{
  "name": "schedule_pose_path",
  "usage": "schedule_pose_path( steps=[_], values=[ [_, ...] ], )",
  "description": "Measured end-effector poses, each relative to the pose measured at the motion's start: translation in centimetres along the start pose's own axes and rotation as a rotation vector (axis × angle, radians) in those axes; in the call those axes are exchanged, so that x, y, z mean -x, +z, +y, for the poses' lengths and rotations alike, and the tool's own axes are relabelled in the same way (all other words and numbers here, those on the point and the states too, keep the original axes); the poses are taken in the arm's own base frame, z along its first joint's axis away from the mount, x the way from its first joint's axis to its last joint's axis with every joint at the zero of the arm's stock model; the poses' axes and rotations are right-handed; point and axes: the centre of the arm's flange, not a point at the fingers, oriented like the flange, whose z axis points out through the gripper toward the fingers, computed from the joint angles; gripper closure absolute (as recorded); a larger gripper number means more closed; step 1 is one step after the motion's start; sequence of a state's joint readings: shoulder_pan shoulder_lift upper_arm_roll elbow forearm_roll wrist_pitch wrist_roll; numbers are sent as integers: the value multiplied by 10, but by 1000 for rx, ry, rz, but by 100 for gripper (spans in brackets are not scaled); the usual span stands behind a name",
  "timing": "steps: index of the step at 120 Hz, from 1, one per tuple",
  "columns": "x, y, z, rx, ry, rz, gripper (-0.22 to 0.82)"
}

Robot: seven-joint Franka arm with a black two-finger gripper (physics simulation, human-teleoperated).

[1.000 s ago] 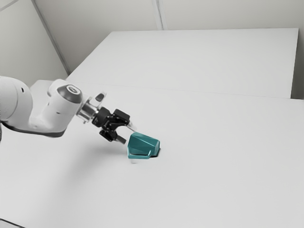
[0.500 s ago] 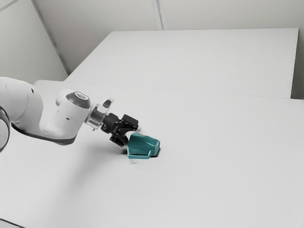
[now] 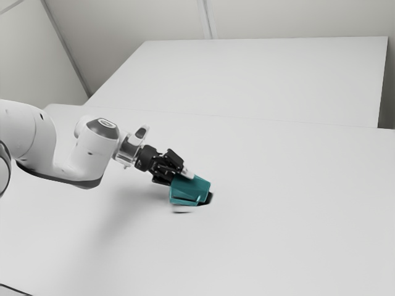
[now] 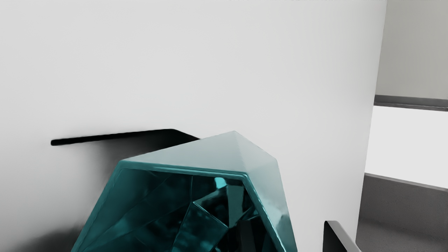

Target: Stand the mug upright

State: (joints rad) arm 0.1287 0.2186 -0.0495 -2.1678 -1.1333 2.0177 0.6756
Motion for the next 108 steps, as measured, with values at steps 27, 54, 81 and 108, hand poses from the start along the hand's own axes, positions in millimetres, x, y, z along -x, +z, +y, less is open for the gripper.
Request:
schedule_pose_path(
  steps=[27,54,81,108],
  values=[
    [3,3,-1,16,-6,-3,66],
    [3,5,0,18,-3,-6,75],
    [3,7,15,7,30,-13,77],
    [-13,-19,50,-141,179,-41,78]
  ],
)
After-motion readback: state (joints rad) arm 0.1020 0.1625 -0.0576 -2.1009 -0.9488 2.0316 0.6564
